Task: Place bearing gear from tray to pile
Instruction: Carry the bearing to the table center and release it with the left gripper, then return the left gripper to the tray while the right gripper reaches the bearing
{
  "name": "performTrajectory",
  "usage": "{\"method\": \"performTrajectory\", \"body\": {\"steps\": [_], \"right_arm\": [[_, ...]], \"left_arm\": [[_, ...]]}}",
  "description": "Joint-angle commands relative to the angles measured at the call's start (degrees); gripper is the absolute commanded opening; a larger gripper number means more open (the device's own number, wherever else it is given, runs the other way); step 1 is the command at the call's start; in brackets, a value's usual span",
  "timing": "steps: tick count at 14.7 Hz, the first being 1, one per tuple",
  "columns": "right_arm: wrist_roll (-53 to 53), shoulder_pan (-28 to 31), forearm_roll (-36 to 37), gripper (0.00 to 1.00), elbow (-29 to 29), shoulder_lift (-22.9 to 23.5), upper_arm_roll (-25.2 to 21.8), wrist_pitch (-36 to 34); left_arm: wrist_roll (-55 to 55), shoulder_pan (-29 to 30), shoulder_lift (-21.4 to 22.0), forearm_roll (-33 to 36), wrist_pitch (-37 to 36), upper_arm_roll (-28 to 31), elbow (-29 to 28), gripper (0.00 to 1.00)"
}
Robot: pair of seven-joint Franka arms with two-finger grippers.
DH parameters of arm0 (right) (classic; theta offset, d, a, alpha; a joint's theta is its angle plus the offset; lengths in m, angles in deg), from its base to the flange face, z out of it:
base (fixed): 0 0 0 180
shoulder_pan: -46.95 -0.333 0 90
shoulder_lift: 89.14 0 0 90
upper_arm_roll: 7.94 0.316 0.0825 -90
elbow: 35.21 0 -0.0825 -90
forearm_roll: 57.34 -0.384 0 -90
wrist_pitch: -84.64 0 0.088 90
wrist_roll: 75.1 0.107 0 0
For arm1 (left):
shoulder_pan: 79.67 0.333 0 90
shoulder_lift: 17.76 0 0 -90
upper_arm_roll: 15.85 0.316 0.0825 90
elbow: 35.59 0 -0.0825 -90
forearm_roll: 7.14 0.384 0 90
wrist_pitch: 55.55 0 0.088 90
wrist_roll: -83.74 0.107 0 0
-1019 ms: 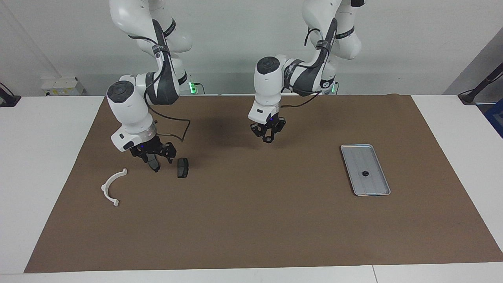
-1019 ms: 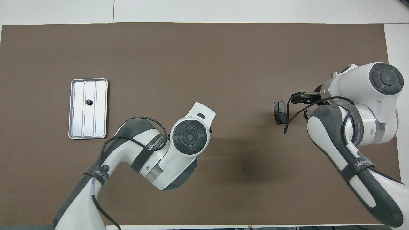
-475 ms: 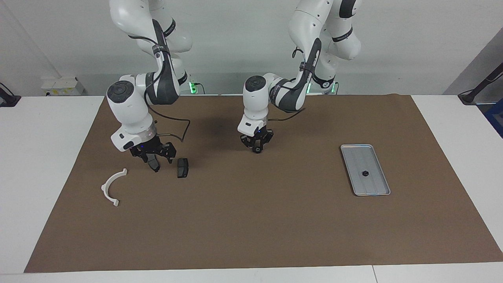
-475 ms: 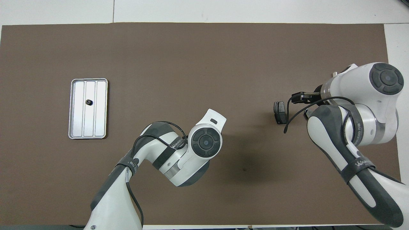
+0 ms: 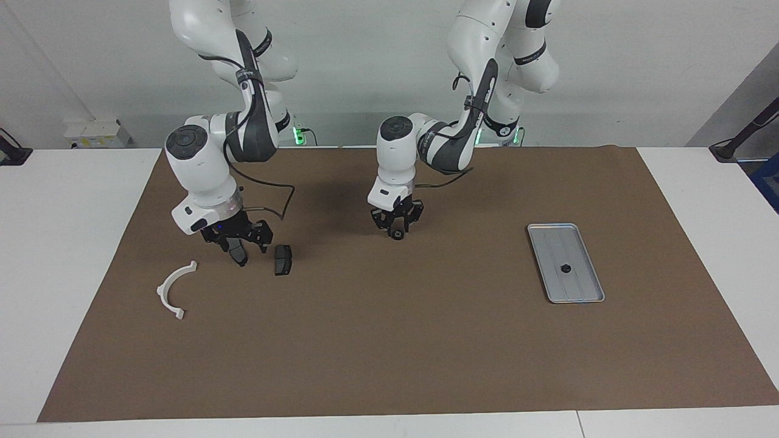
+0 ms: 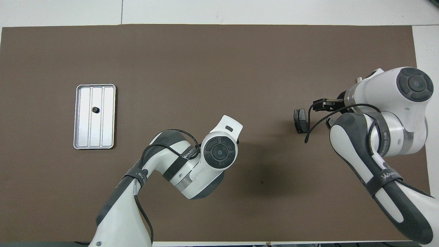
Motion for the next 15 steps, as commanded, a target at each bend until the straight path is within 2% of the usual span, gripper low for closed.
{"method": "performTrajectory", "body": {"steps": [1, 4, 6, 10, 13, 15], "right_arm": [[0.3, 0.5, -1.0, 1.00, 0.1, -0.4, 0.3, -0.4], [2.3, -0.2, -0.9, 1.00, 0.0, -1.0, 0.5, -1.8], [10.8, -4.6, -1.0, 1.00, -0.1, -1.9, 0.5, -2.8], [32.6, -15.0, -1.0, 1.00, -2.3, -2.5, 0.5, -5.4], [49.6, -23.5, -1.4, 1.00, -3.0, -2.6, 0.5, -5.0], [58.5, -28.6, -1.6, 1.00, -3.3, -2.2, 0.5, -4.5]], "left_arm": [[2.7, 2.7, 2.4, 1.2, -2.9, 1.7, 1.2, 1.00], [22.1, 14.1, 11.2, 0.6, -14.3, 1.3, 1.5, 1.00], [35.0, 23.2, 14.1, -1.1, -18.2, 1.2, 3.1, 1.00], [58.2, 38.9, 12.7, -8.0, -15.0, 1.5, 5.1, 1.00], [60.8, 41.1, 7.4, -9.0, -12.6, 1.7, 7.9, 0.99], [60.9, 41.3, 5.2, -9.1, -9.3, 1.7, 7.7, 0.99]]}}
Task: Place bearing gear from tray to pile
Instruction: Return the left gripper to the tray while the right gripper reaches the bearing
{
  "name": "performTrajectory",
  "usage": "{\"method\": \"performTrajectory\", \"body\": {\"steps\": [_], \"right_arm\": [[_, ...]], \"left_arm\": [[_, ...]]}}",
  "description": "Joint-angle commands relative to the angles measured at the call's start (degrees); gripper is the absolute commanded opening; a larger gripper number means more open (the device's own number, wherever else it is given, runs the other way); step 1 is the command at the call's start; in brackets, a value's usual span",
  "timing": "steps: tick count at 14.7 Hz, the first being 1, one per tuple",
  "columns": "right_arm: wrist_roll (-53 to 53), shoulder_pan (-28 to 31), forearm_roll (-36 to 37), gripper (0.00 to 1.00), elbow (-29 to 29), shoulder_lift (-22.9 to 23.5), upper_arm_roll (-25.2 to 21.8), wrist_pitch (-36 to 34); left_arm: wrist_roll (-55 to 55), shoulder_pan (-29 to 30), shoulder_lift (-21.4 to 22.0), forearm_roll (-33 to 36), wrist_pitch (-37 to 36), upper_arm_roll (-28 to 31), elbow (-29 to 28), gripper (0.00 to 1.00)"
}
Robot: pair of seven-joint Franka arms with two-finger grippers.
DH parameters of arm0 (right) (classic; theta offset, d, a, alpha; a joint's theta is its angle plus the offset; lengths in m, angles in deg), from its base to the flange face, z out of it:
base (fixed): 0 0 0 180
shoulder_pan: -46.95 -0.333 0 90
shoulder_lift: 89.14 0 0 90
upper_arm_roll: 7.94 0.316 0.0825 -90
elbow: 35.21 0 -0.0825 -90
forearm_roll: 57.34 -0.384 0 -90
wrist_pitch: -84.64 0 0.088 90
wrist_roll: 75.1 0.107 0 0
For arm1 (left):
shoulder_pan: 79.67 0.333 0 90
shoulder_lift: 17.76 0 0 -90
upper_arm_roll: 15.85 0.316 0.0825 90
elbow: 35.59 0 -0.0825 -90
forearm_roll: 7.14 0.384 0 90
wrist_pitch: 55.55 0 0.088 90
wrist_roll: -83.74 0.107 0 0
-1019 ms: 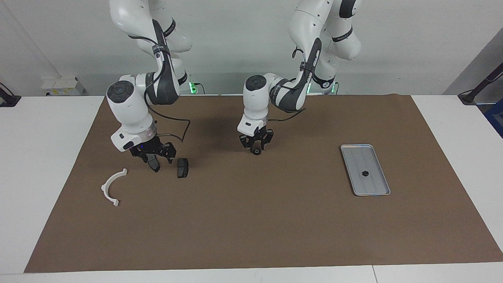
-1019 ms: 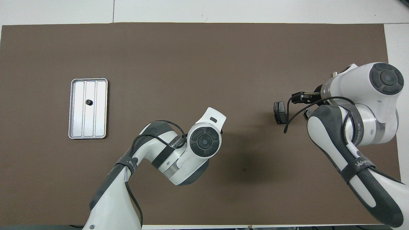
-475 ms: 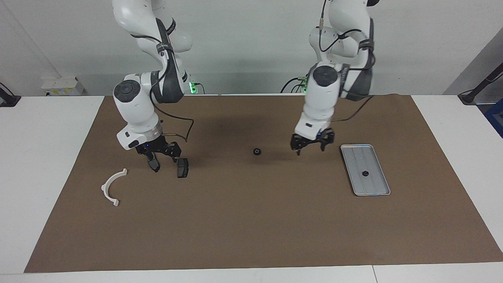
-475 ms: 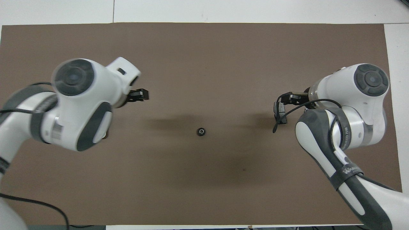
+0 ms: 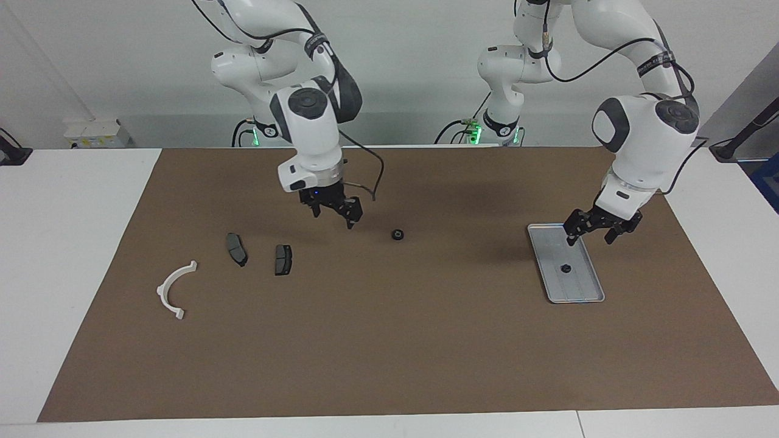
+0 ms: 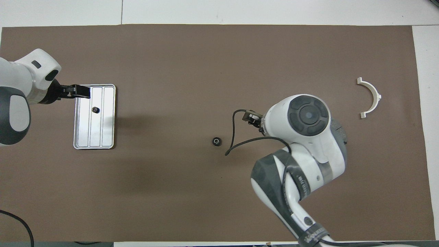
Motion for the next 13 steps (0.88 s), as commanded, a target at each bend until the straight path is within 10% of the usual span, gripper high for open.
{"method": "performTrajectory", "body": {"steps": [1, 13], "right_arm": [[9.6, -5.5, -1.3, 1.00, -0.6, 0.6, -0.3, 0.0], [25.7, -12.6, 7.0, 1.00, -14.5, 20.5, -0.5, 1.1]], "left_arm": [[0.2, -0.3, -5.6, -1.0, 3.9, -0.7, 2.5, 0.99], [6.9, 1.8, -4.9, -1.0, 10.8, -0.6, -7.6, 0.93]]}}
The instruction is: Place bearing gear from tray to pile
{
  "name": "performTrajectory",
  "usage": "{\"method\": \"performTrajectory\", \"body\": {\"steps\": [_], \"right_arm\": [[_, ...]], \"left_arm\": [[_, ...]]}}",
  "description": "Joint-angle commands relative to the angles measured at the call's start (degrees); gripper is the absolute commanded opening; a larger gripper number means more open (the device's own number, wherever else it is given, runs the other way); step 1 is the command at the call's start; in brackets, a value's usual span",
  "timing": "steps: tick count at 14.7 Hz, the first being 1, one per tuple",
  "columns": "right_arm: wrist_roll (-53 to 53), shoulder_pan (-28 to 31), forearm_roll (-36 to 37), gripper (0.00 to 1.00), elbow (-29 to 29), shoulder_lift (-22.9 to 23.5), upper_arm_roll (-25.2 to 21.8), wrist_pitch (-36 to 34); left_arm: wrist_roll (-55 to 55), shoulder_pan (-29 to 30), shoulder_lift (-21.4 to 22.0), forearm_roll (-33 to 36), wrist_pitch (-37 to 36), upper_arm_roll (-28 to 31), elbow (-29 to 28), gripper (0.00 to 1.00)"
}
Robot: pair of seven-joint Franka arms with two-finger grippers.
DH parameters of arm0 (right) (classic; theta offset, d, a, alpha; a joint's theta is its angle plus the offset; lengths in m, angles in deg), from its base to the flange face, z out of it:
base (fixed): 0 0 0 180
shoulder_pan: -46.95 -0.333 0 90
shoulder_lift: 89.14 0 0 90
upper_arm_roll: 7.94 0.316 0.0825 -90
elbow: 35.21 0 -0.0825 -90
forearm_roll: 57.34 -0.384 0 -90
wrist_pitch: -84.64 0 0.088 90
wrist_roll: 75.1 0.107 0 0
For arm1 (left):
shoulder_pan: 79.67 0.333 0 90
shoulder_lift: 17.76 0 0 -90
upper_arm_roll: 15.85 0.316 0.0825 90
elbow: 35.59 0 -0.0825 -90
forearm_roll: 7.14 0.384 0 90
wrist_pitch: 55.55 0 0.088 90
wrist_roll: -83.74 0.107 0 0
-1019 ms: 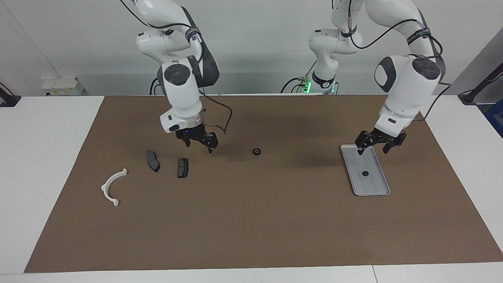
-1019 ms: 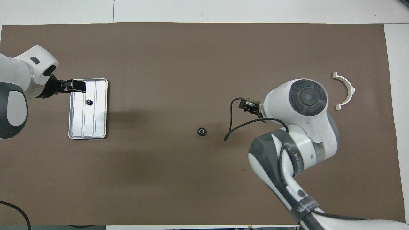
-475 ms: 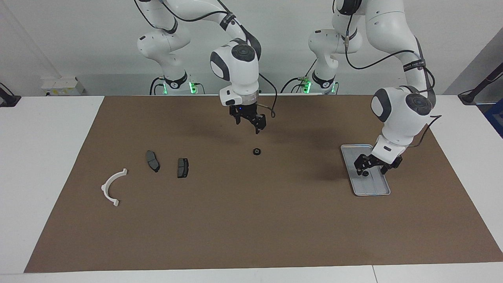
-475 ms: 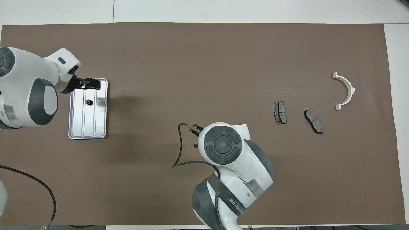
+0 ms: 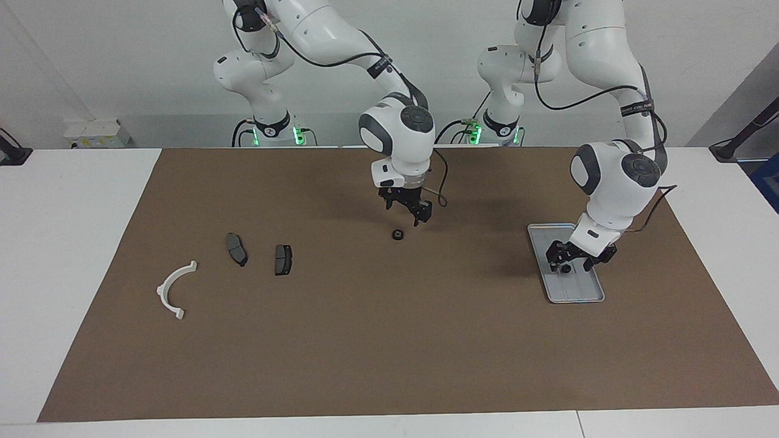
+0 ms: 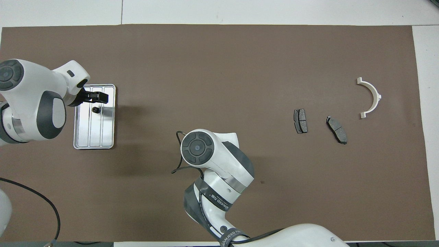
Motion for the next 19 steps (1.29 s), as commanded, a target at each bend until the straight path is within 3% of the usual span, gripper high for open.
{"method": "performTrajectory", "body": {"steps": [1, 7, 12, 14, 15, 19], "right_arm": [[0.5, 1.6, 1.4, 1.00, -2.7, 1.6, -0.2, -0.3], [0.4, 2.9, 1.2, 0.99, -0.3, 2.5, -0.1, 4.8], [0.3, 2.4, 1.3, 0.95, -0.2, 2.7, -0.1, 3.5], [0.2, 2.4, 1.3, 0.87, 0.4, 2.6, -0.1, 3.4], [0.2, 2.4, 1.3, 0.80, 0.5, 2.5, -0.1, 3.4], [-0.2, 2.5, 1.3, 0.33, 0.4, 2.5, -0.1, 3.3]], "left_arm": [[2.7, 1.4, 2.4, -0.9, 3.3, -0.1, -5.0, 0.93], [2.0, 1.3, 3.0, -0.9, 6.4, -0.1, -8.6, 0.91], [1.8, 1.2, 3.0, -0.9, 7.7, -0.1, -9.9, 0.90], [1.7, 1.1, 3.0, -0.9, 7.7, -0.1, -9.9, 0.85], [1.7, 1.0, 3.0, -0.9, 7.8, -0.1, -9.9, 0.78], [0.1, 0.6, 2.6, -0.9, 9.2, -0.1, -9.9, 0.35]]}}
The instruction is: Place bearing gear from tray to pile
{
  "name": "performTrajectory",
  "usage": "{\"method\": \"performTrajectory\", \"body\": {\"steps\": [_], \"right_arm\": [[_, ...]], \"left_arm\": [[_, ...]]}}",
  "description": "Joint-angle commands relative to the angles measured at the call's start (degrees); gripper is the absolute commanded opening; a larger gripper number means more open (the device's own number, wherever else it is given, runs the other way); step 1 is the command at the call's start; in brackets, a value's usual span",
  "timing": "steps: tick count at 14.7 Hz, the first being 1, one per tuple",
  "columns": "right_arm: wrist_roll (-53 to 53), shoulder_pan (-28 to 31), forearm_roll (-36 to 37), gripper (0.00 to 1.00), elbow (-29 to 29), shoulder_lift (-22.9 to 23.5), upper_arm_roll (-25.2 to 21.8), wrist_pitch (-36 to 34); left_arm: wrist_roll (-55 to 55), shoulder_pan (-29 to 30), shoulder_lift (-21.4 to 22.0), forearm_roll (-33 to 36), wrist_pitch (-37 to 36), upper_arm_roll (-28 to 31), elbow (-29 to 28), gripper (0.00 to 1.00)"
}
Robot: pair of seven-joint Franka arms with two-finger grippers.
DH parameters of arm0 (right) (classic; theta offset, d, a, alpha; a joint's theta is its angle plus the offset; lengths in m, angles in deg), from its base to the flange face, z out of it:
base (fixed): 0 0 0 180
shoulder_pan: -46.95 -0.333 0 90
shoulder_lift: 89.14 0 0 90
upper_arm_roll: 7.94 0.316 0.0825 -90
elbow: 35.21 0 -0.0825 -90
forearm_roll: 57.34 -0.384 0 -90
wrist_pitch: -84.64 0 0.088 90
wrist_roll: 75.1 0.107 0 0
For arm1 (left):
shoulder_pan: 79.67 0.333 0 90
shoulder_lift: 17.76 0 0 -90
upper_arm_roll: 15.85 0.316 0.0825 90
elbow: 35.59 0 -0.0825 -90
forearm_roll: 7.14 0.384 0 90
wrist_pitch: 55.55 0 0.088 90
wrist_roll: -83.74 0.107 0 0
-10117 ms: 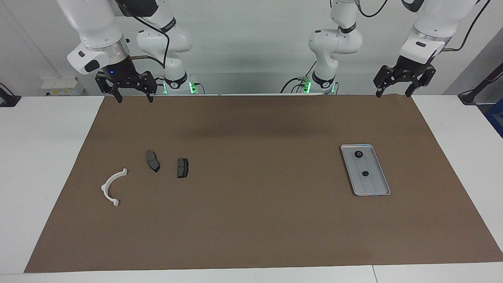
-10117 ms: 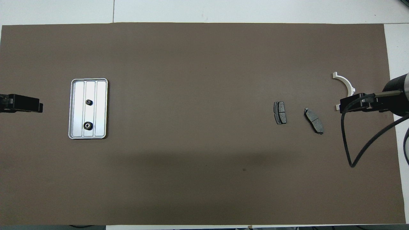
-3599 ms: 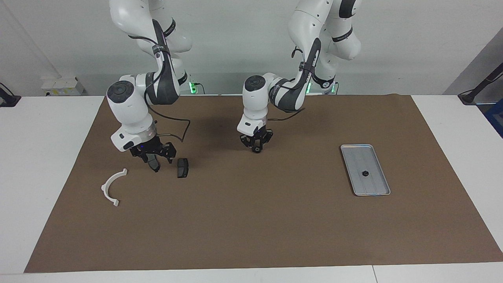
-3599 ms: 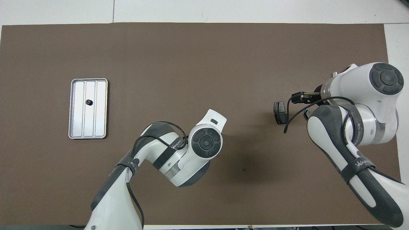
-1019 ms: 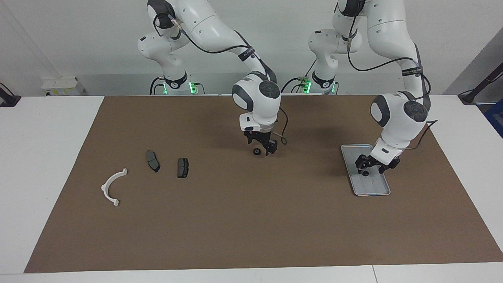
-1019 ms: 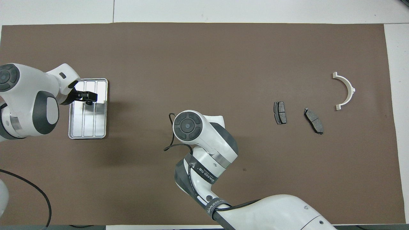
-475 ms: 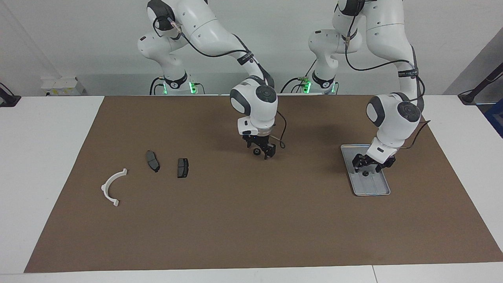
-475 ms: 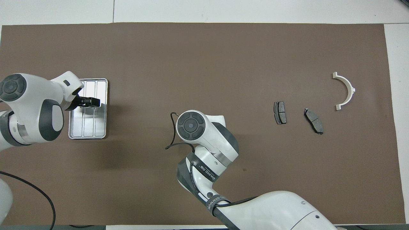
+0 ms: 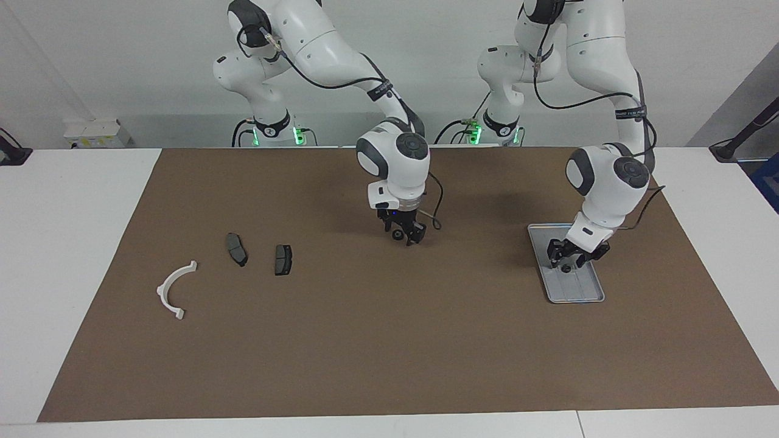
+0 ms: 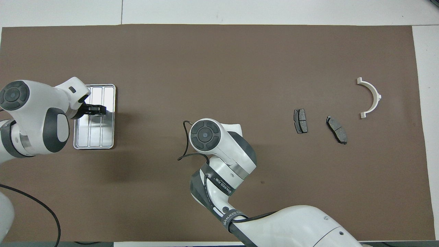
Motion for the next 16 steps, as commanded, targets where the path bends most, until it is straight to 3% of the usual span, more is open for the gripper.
{"method": "performTrajectory", "body": {"steps": [1, 2, 6, 8, 10, 12, 14, 16], "right_arm": [[-0.3, 0.5, 1.0, 0.14, 1.0, -0.1, 0.4, 0.1], [-0.6, 0.5, 1.0, 0.00, 1.0, -0.1, 0.4, 0.1], [-3.1, 1.2, 1.0, 0.00, -0.9, -0.1, 0.4, -3.4], [-8.1, 3.7, 0.6, 0.00, -4.2, -0.6, 0.3, -8.7], [-17.5, 7.6, 0.0, 0.00, -7.5, -2.5, 0.4, -15.6], [-28.9, 12.2, 0.0, 0.00, -9.0, -5.1, 0.4, -20.4], [-42.7, 17.1, 0.0, 0.00, -10.1, -7.0, 0.3, -23.7], [-55.6, 22.7, 0.0, 0.00, -10.1, -7.7, 0.3, -23.8]], "left_arm": [[-1.3, -0.7, 1.5, -0.9, 2.0, 0.2, -2.1, 0.19], [-2.3, -0.7, 1.4, -0.9, 2.1, 0.2, -2.0, 0.00], [-3.6, -0.7, 1.1, -1.0, 1.6, 0.0, -0.7, 0.00], [-3.7, -0.7, 1.2, -1.0, -3.9, 0.0, 3.5, 0.00], [-3.6, -0.3, 1.4, -1.1, -17.4, -0.2, 12.9, 0.00], [-3.7, -0.6, 1.7, -2.6, -25.8, 0.0, 19.7, 0.00], [-9.1, -2.4, 3.4, -3.8, -27.2, -0.9, 21.2, 0.00], [-22.4, -9.8, 3.5, -1.3, -25.5, -0.9, 20.7, 0.00]]}}
